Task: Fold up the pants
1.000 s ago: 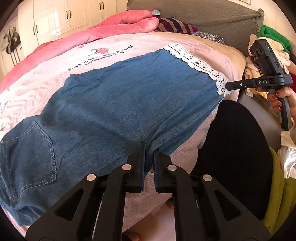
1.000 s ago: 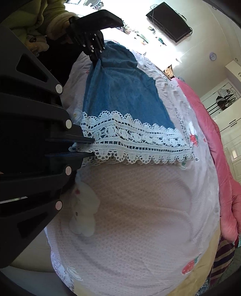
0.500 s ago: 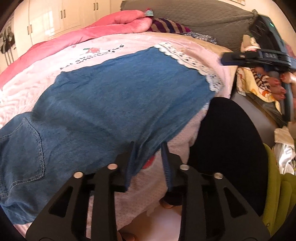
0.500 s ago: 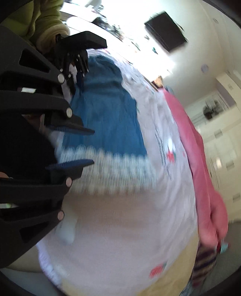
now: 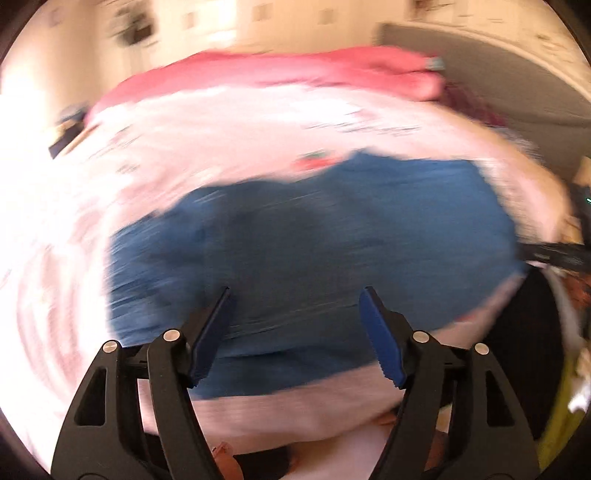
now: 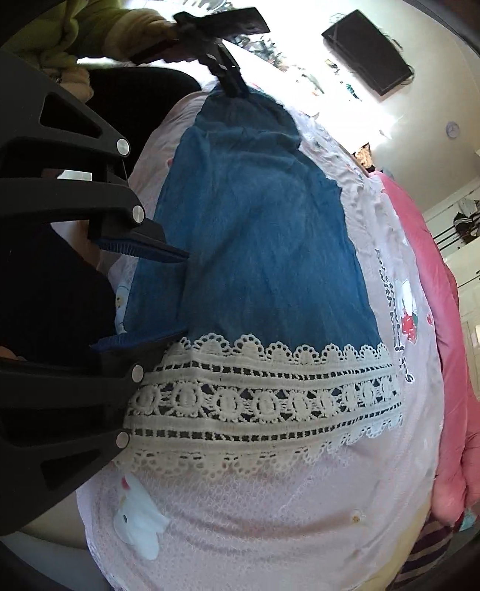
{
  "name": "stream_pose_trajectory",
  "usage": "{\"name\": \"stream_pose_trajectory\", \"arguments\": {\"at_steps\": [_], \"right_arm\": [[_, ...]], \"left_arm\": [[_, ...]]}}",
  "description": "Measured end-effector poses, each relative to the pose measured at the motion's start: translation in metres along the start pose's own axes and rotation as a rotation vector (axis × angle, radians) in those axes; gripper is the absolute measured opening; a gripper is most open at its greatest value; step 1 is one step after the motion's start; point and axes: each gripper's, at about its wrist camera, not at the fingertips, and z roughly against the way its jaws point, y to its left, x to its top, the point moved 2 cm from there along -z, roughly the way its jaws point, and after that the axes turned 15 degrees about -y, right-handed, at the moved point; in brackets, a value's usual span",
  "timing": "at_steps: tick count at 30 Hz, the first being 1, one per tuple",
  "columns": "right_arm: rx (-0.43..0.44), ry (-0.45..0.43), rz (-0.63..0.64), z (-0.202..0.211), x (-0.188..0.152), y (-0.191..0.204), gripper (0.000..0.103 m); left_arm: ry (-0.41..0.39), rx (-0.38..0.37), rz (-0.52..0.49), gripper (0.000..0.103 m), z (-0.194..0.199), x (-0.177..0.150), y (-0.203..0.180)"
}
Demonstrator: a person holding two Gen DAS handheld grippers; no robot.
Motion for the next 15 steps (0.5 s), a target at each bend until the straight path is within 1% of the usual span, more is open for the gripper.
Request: {"name": "stream_pose_trajectory", "arguments": {"at_steps": [1, 2, 3, 4, 5, 6, 7, 8, 9, 10, 12, 14, 15], "right_arm": [[-0.004, 0.012, 0.007, -0.001, 0.001, 0.003, 0.034], [-0.011, 0.022, 0.008, -0.001, 0.003, 0.006, 0.039], [-0.017, 0.030, 0.009, 0.001, 0.005, 0.008, 0.043], [-0.011, 0.021, 0.019, 0.004, 0.012, 0.015, 0.054], [0.004, -0.005, 0.044, 0.008, 0.022, 0.025, 0.060], [0.016, -0.022, 0.063, 0.008, 0.030, 0.031, 0.061], [0.041, -0.047, 0.087, 0.007, 0.044, 0.044, 0.062], [0.064, -0.058, 0.097, 0.004, 0.055, 0.052, 0.063], [0.104, -0.060, 0.104, -0.003, 0.069, 0.064, 0.063], [0.125, -0.055, 0.111, -0.013, 0.079, 0.073, 0.064], [0.151, -0.033, 0.140, -0.036, 0.099, 0.095, 0.064], [0.175, -0.006, 0.166, -0.065, 0.121, 0.116, 0.064], [0.195, 0.022, 0.167, -0.084, 0.133, 0.126, 0.064]], "left_arm": [[0.038, 0.013, 0.042, 0.061, -0.008, -0.006, 0.015], [0.047, -0.033, 0.100, 0.061, -0.011, -0.010, 0.025], [0.027, -0.063, 0.134, 0.056, -0.010, -0.012, 0.032], [0.008, -0.066, 0.133, 0.053, -0.009, -0.013, 0.035], [-0.001, -0.075, 0.120, 0.053, -0.008, -0.014, 0.035], [-0.012, -0.079, 0.119, 0.053, -0.006, -0.012, 0.035], [-0.026, -0.094, 0.136, 0.057, -0.003, -0.009, 0.035], [-0.050, -0.119, 0.155, 0.062, 0.001, -0.003, 0.034], [-0.076, -0.139, 0.167, 0.067, 0.006, 0.002, 0.033], [-0.109, -0.156, 0.169, 0.069, 0.009, 0.011, 0.031], [-0.134, -0.139, 0.146, 0.071, 0.007, 0.020, 0.024], [-0.125, -0.090, 0.120, 0.073, -0.003, 0.025, 0.021], [-0.118, -0.084, 0.119, 0.073, -0.006, 0.025, 0.020]]}}
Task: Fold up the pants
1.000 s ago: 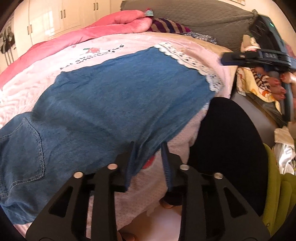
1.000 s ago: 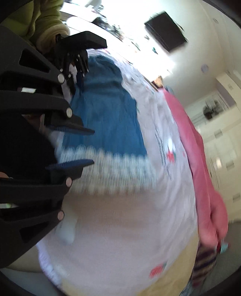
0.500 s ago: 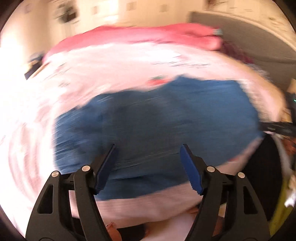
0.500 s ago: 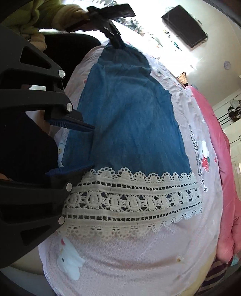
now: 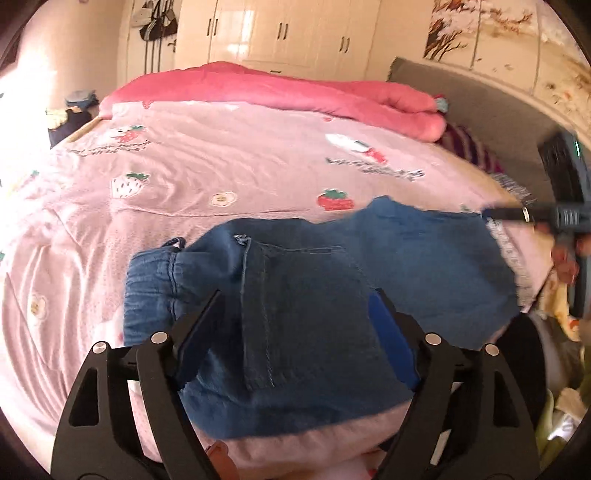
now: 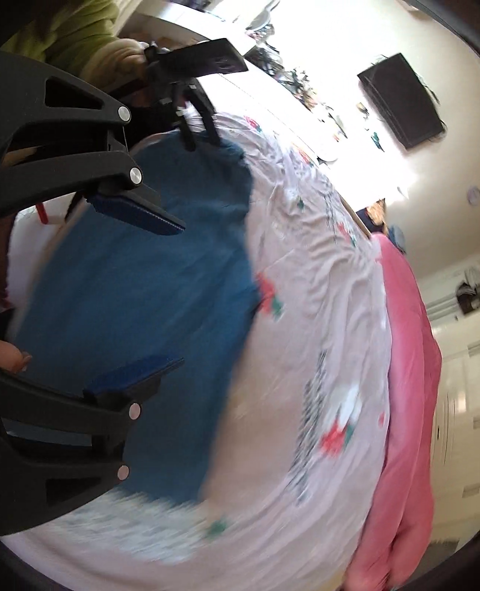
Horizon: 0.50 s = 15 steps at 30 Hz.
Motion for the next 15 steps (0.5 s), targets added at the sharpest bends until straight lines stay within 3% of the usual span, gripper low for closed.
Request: {"name": "stream_pose_trajectory", "arguments": {"at_steps": [3, 7, 10, 15], "right_arm": [[0.027, 0.040, -0.008, -0.033, 0.023, 0.003, 0.065], [0.021, 0.128, -0.023, -0.078, 0.039, -0.005, 0.066], [0.001, 0.198, -0.067, -0.102, 0.037, -0.017, 0.066], [0.039, 0.306, -0.230, -0.127, 0.030, -0.034, 0.065]], "left_arm": [[0.007, 0.031, -0.007, 0.078, -0.004, -0.001, 0.002], [0.009, 0.095, -0.087, 0.079, -0.007, -0.006, 0.005], [0.031, 0.127, -0.107, 0.079, -0.011, -0.016, 0.009], [0.013, 0.136, -0.141, 0.079, -0.010, -0.024, 0.010]]}}
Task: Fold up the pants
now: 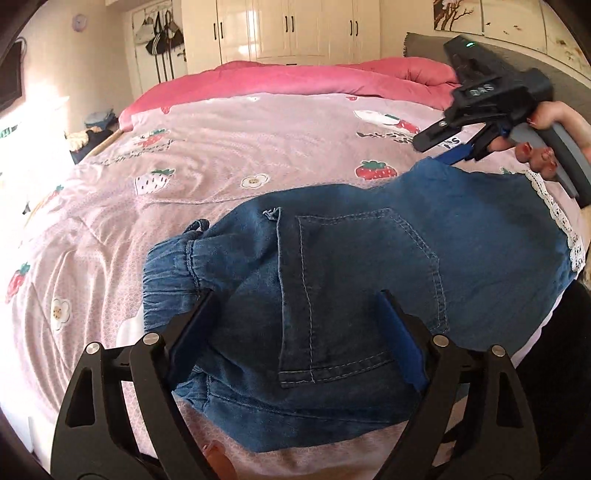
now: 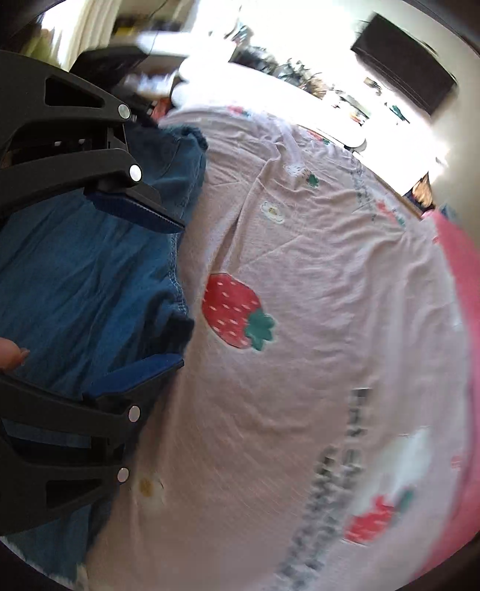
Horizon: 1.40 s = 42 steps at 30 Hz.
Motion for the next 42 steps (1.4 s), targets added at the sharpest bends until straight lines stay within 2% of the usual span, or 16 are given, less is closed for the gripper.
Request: {"name": "stream_pose_trajectory", "arguments": {"at_steps": [1, 2, 4, 10, 11, 15, 18, 21, 24, 26, 29, 33, 35, 37, 42], "right_arm": [[0.003, 0.011, -0.013, -0.003, 0.001, -0.002, 0.052], [0.006, 0.017, -0.019, -0.006, 0.003, -0.003, 0.032], [-0.025, 0.011, 0.024, -0.012, 0.007, 0.000, 0.011], [-0.081, -0.061, 0.127, -0.018, 0.020, 0.005, 0.007], [-0.089, -0.067, 0.126, -0.022, 0.022, 0.001, 0.002], [-0.114, -0.076, 0.130, -0.032, 0.022, -0.007, 0.002], [-0.077, -0.108, 0.136, -0.018, 0.018, -0.002, 0.005], [-0.053, -0.180, 0.149, 0.016, 0.016, -0.001, 0.006], [-0.067, -0.235, 0.136, 0.055, 0.011, -0.009, 0.023], [-0.080, -0.288, 0.134, 0.087, 0.000, -0.017, 0.041], [-0.097, -0.353, 0.107, 0.126, -0.022, -0.030, 0.049], [-0.194, -0.438, 0.074, 0.178, -0.059, -0.064, 0.056], [-0.269, -0.475, 0.065, 0.202, -0.077, -0.082, 0.066], [-0.328, -0.494, 0.053, 0.220, -0.090, -0.102, 0.070], [-0.321, -0.516, -0.039, 0.234, -0.102, -0.138, 0.073]], "left_arm": [[-0.007, -0.008, 0.011, 0.080, 0.001, -0.001, 0.001], [-0.013, -0.016, 0.022, 0.080, 0.001, -0.001, 0.003], [-0.020, -0.024, 0.040, 0.080, 0.001, -0.001, 0.006], [-0.039, -0.034, 0.067, 0.081, 0.000, -0.001, 0.011], [-0.041, -0.034, 0.071, 0.081, -0.001, -0.001, 0.011], [-0.046, -0.028, 0.054, 0.082, -0.001, -0.002, 0.009], [-0.051, -0.034, 0.059, 0.084, -0.001, -0.003, 0.008], [-0.055, -0.032, 0.050, 0.085, 0.000, -0.003, 0.006], [-0.060, -0.030, 0.050, 0.086, 0.001, -0.003, 0.005], [-0.065, -0.035, 0.052, 0.087, 0.001, -0.003, 0.006], [-0.083, -0.054, 0.055, 0.089, 0.004, -0.002, 0.006], [-0.128, -0.072, 0.096, 0.089, 0.022, 0.011, 0.006], [-0.150, -0.120, 0.121, 0.090, 0.029, 0.025, 0.001], [-0.157, -0.166, 0.103, 0.091, 0.027, 0.042, -0.014], [-0.077, -0.281, 0.092, 0.091, -0.024, 0.080, -0.058]]}}
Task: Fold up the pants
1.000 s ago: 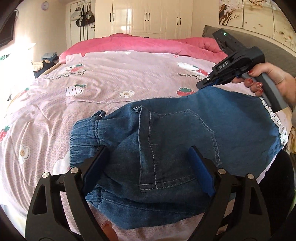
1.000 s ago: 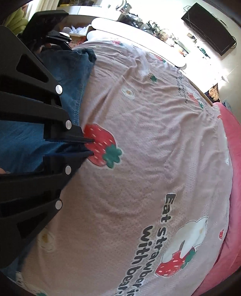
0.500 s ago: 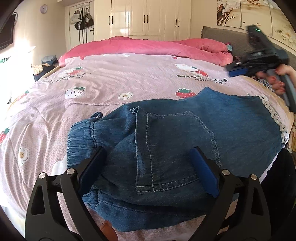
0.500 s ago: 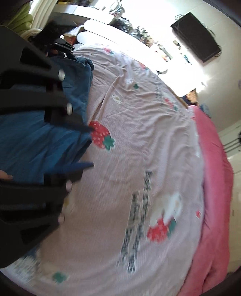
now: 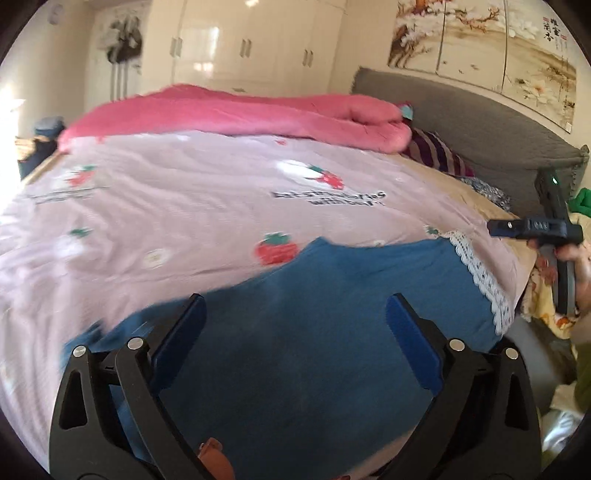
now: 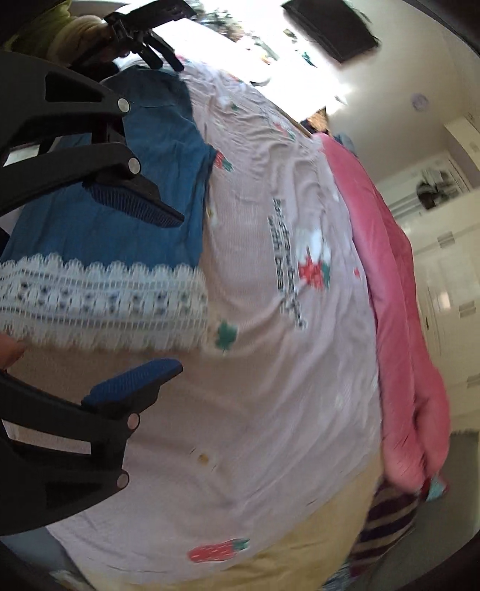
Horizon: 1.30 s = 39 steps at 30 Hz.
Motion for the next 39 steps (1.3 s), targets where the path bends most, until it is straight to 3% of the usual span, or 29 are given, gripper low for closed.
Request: {"name": "stream_pose_trajectory", "arguments": {"at_steps": [6, 11, 14, 16, 17, 18, 19, 21, 22, 25, 30, 39], "right_arm": [[0.005, 0.001, -0.002, -0.009, 0.002, -0.013, 0.077], [0.041, 0.029, 0.012, -0.031, 0.001, -0.013, 0.077], [0.042, 0.060, 0.011, -0.048, -0.002, -0.014, 0.077], [0.067, 0.087, -0.022, -0.059, -0.006, -0.016, 0.075], [0.081, 0.093, -0.035, -0.063, -0.007, -0.016, 0.055], [0.084, 0.100, -0.036, -0.067, -0.009, -0.017, 0.039], [0.080, 0.105, -0.030, -0.070, -0.009, -0.016, 0.019], [0.072, 0.083, -0.026, -0.069, -0.009, -0.018, 0.017], [0.070, 0.069, -0.028, -0.067, -0.008, -0.019, 0.016], [0.058, 0.028, -0.042, -0.065, -0.004, -0.025, 0.016], [0.006, 0.061, 0.004, -0.080, -0.016, -0.025, 0.016], [-0.064, 0.033, 0.076, -0.068, -0.016, -0.017, 0.031]], "left_arm": [[0.116, 0.014, -0.041, 0.091, -0.077, 0.009, -0.019], [0.198, 0.009, -0.040, 0.088, -0.110, 0.003, -0.021], [0.246, 0.033, -0.026, 0.077, -0.127, -0.001, -0.016], [0.285, 0.039, -0.011, 0.062, -0.135, -0.005, -0.011], [0.301, 0.035, 0.007, 0.058, -0.139, -0.007, -0.010], [0.318, 0.031, 0.021, 0.047, -0.143, -0.010, -0.008], [0.329, 0.036, 0.028, 0.029, -0.146, -0.012, -0.007], [0.328, 0.029, 0.029, 0.012, -0.150, -0.012, -0.008], [0.318, 0.032, 0.021, 0.009, -0.150, -0.011, -0.009], [0.288, 0.045, -0.005, 0.009, -0.154, -0.006, -0.014], [0.281, 0.056, -0.014, 0.009, -0.162, -0.011, -0.013], [0.239, 0.080, -0.035, 0.014, -0.157, -0.007, -0.016]]}}
